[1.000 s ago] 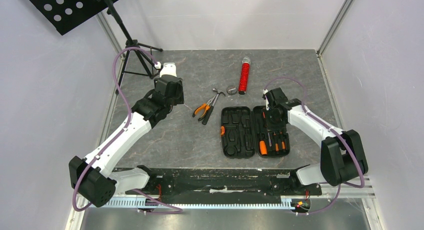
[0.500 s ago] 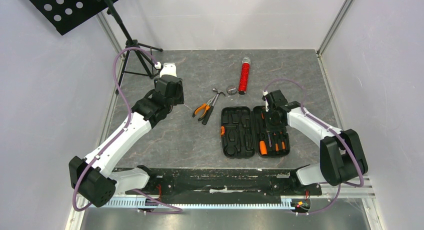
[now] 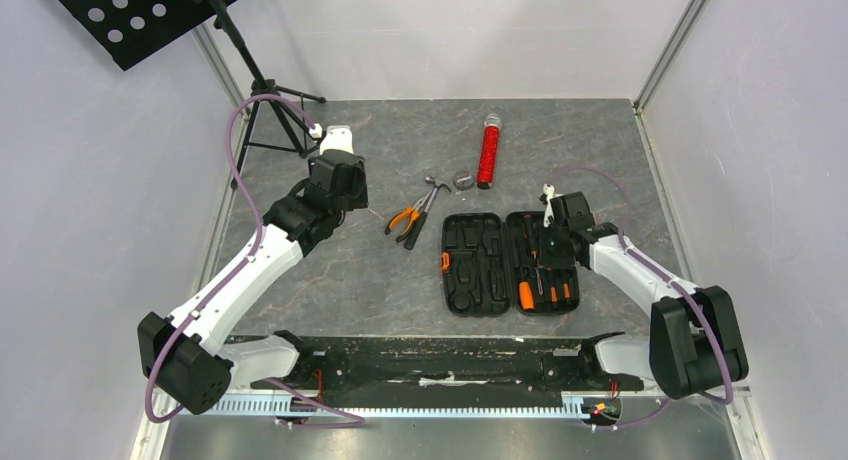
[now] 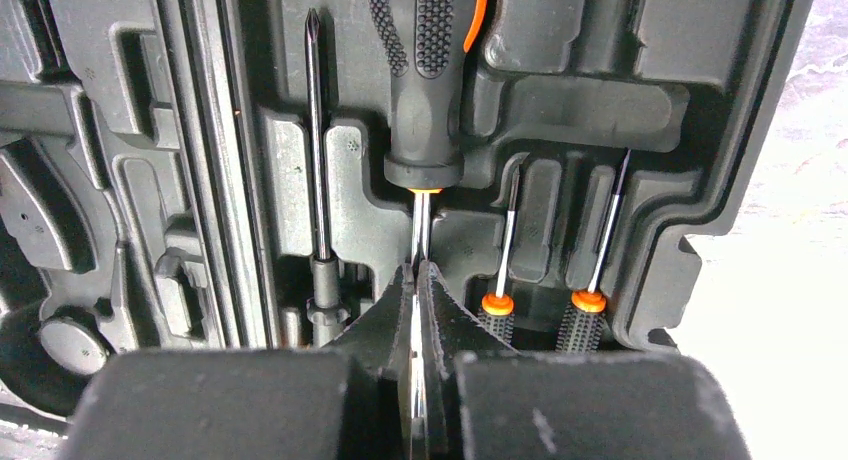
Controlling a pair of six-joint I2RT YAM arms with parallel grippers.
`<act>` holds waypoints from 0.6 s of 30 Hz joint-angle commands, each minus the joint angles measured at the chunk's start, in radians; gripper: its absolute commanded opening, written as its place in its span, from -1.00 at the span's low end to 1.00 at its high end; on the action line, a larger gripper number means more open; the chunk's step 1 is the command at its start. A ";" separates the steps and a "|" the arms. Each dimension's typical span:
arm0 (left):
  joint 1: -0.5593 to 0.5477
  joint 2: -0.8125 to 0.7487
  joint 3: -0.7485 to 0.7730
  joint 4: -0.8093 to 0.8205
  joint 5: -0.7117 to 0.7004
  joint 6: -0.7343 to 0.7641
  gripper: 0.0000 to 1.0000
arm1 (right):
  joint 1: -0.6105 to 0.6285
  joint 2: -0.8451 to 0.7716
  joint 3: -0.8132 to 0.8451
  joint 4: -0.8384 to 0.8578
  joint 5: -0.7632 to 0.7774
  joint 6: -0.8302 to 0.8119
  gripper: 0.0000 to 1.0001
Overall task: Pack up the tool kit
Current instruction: Adjust the screwdriver in the toolbox.
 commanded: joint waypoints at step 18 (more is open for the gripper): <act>-0.078 0.003 0.011 0.017 0.298 -0.087 0.23 | 0.374 0.055 -0.068 -0.051 0.024 0.159 -1.00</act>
